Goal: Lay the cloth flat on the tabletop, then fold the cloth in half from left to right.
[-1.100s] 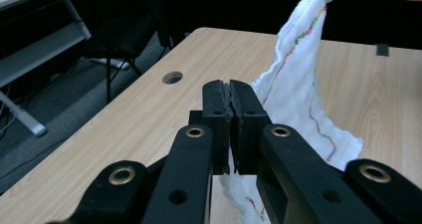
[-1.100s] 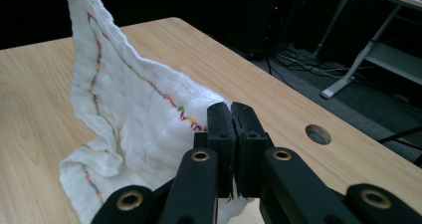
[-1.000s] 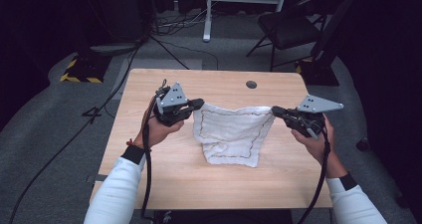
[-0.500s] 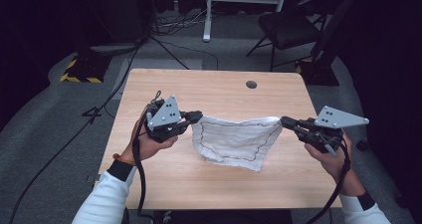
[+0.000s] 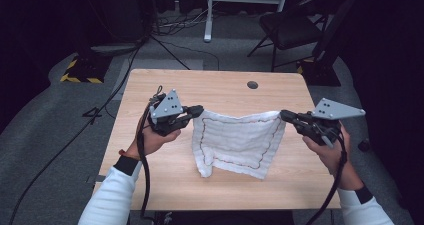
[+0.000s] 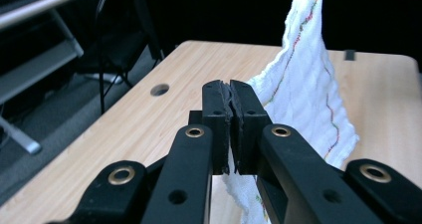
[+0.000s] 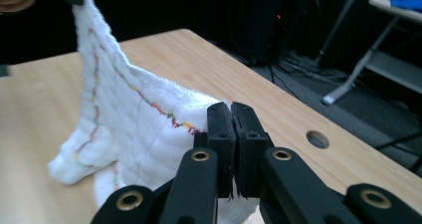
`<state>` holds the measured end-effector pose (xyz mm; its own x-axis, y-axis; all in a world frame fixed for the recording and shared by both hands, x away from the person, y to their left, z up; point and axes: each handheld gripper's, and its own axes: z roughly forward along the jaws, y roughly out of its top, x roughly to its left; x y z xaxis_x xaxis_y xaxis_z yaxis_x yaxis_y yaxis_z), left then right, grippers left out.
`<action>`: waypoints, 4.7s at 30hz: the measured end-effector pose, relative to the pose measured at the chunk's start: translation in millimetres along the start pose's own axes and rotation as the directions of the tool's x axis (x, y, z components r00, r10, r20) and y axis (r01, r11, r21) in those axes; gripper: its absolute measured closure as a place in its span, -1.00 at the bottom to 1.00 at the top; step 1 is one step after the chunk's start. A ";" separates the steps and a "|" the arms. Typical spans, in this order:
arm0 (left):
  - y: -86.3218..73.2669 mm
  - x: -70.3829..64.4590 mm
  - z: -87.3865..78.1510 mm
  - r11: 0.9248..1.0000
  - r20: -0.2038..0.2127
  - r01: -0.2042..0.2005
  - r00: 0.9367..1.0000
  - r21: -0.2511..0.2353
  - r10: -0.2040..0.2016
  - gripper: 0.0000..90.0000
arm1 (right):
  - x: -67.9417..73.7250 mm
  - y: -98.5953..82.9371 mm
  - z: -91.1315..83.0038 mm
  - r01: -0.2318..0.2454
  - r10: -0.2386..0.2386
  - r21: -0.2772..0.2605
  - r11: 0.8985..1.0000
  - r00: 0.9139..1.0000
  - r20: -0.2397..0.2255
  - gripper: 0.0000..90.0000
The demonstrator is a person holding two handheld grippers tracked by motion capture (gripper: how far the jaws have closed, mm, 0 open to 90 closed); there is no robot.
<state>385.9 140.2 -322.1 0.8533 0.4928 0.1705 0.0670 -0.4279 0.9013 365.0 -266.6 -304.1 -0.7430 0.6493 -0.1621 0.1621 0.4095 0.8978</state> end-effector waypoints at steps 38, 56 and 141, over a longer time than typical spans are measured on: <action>-90.4 56.5 118.1 0.926 -0.142 0.218 0.973 0.308 -0.182 -0.24 | -61.9 -79.2 150.0 -0.114 0.090 0.272 0.955 0.991 0.100 0.21; -142.4 -2.7 87.7 0.883 -0.032 0.195 0.979 0.428 -0.201 -0.47 | 7.0 -129.5 115.6 -0.018 0.042 0.399 0.917 0.998 -0.051 -0.23; -133.3 62.4 126.3 0.864 -0.240 0.363 0.926 0.349 -0.292 -0.51 | 128.8 -85.3 160.1 0.191 -0.098 0.215 0.958 0.920 -0.380 -0.02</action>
<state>495.5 132.3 -481.9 0.6467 0.7627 -0.0100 0.5481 -0.4555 0.7015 359.4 -115.4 -467.0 -0.9462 0.3133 -0.0814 0.1527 0.6537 0.7412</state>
